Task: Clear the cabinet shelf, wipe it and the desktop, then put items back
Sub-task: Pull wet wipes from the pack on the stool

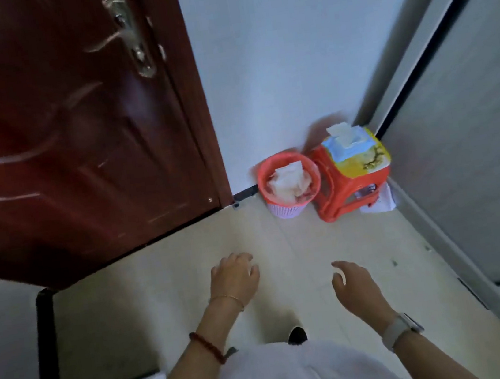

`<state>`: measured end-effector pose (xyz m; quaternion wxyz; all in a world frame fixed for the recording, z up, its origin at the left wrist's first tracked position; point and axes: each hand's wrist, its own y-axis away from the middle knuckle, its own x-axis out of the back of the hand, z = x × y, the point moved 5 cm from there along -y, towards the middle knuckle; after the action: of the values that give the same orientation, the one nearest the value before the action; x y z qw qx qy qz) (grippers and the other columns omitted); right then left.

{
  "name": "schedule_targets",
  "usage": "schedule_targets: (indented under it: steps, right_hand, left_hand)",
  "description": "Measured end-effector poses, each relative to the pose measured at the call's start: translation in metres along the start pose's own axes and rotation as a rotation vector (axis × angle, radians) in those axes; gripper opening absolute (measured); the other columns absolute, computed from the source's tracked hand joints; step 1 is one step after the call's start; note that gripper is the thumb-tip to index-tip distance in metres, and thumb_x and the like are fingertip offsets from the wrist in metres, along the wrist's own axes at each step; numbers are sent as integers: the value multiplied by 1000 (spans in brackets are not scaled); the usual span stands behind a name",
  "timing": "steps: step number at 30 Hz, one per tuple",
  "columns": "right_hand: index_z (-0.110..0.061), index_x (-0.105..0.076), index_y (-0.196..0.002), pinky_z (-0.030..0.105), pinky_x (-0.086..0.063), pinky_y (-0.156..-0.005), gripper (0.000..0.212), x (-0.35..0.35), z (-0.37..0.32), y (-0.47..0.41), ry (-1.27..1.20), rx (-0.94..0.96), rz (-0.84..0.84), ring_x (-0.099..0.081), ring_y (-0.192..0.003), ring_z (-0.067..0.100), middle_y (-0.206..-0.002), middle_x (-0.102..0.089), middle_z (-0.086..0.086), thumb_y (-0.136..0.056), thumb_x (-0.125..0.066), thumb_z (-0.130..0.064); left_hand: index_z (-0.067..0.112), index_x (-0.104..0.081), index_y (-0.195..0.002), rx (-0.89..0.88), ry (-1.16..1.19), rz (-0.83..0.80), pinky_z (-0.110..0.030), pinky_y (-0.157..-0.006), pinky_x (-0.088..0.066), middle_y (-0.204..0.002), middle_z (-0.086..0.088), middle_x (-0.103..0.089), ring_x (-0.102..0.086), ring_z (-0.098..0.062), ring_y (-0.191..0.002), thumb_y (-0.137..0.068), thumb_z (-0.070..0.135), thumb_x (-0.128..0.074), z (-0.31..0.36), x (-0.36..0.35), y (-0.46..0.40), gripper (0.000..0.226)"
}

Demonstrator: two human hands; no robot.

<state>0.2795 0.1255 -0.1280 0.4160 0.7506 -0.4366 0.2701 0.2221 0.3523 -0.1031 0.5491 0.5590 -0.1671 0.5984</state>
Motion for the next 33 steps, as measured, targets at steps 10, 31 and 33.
schedule_targets:
  steps: [10,31,33]
  right_hand:
    - [-4,-56,-121,41,-35,-101,34,99,73,-147,-122,-176,93,-48,-118,35,-123,-57,17,-90,-47,-15]
    - [-8,-30,-140,29,-35,-98,47,192,196,-546,-37,-22,-124,-41,-123,22,-135,-43,11,-93,-37,-7]
    - [-2,-37,-135,29,-38,-98,44,178,212,-579,25,89,-93,-48,-118,27,-128,-49,15,-91,-39,-1]
  left_hand:
    - [13,-60,-112,-226,-71,-23,-36,-84,-42,-114,-12,-59,-54,-30,-108,-84,40,-26,180,19,-179,52]
    - [6,-48,-126,-41,222,-244,-26,-98,-29,-131,-14,-50,-44,-26,-122,-90,16,-50,381,-67,-554,38]
    - [4,-52,-122,24,276,-224,-27,-97,-31,-129,-15,-52,-46,-27,-121,-88,14,-53,383,-100,-582,36]
